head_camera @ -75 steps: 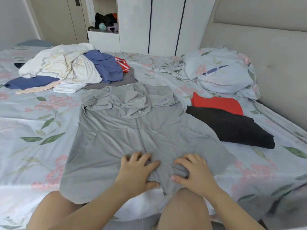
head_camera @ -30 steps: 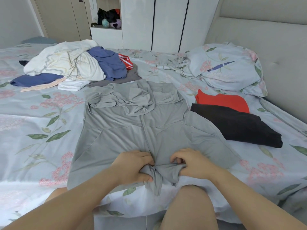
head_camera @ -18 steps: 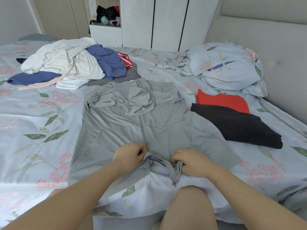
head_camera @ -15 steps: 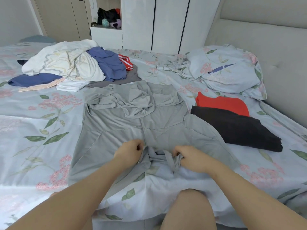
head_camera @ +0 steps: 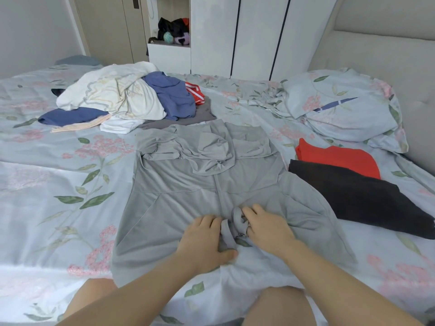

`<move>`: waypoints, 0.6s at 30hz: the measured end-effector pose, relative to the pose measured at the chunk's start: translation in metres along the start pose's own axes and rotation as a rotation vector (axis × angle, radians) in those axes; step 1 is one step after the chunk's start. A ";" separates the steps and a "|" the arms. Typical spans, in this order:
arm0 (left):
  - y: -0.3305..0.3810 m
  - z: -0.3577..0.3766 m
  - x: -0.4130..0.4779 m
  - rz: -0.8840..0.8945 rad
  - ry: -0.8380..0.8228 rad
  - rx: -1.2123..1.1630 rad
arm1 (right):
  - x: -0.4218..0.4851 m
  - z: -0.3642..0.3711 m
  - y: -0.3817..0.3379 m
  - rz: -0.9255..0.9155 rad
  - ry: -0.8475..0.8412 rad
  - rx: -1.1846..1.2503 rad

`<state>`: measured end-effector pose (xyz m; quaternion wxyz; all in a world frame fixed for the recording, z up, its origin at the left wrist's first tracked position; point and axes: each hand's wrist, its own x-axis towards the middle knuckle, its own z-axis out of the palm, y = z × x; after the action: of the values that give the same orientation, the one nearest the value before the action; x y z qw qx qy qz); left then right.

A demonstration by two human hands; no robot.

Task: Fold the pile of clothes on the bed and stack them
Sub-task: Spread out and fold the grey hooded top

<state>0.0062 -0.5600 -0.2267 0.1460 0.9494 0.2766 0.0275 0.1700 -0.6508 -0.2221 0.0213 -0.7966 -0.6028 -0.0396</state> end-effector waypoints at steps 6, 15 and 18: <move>0.007 -0.006 0.008 0.011 0.027 0.249 | -0.026 -0.010 0.007 -0.165 -0.044 -0.107; 0.000 -0.057 0.001 -0.108 -0.064 0.643 | -0.033 -0.031 0.033 -0.178 -0.031 -0.333; -0.004 -0.079 0.010 -0.115 -0.147 0.682 | -0.024 -0.058 0.031 -0.205 -0.012 -0.358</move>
<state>0.0023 -0.5305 -0.1526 -0.1589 0.9259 0.3114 -0.1430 0.1912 -0.6874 -0.1658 -0.1284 -0.7224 -0.6641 -0.1436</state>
